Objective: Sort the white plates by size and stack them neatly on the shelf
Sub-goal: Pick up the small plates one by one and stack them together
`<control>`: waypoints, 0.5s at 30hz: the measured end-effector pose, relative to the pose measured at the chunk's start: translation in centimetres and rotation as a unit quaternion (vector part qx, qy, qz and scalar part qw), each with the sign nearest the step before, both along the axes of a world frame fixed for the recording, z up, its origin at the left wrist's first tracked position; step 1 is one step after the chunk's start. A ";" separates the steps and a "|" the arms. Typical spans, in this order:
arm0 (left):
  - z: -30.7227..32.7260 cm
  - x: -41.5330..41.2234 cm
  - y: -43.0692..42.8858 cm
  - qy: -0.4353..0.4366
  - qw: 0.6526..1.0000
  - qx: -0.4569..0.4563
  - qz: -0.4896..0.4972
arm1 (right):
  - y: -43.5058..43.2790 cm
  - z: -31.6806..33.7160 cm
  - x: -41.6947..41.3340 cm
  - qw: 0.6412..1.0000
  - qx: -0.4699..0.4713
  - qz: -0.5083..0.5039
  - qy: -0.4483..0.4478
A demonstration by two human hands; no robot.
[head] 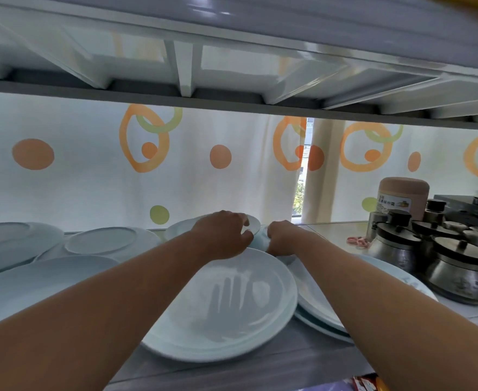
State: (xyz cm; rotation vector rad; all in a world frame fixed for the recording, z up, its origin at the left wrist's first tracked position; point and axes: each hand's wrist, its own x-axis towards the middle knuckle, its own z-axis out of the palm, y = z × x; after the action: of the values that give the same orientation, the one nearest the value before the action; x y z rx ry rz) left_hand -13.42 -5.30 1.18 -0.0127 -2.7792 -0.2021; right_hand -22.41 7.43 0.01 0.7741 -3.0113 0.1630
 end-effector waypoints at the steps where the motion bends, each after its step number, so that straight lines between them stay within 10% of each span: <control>1: 0.0 -0.2 0.0 -0.002 1.000 -0.002 0.001 | -0.1 -0.1 -0.2 1.000 0.005 -0.001 0.003; 15: -0.2 -0.7 0.6 0.000 1.000 -0.017 -0.013 | -0.9 -0.6 -0.8 0.989 0.107 -0.015 0.103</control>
State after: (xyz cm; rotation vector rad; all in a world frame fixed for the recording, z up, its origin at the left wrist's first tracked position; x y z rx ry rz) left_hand -14.16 -4.65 1.01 -0.0567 -2.7838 -0.1611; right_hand -23.21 6.54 -0.57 0.7103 -2.8713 -0.2300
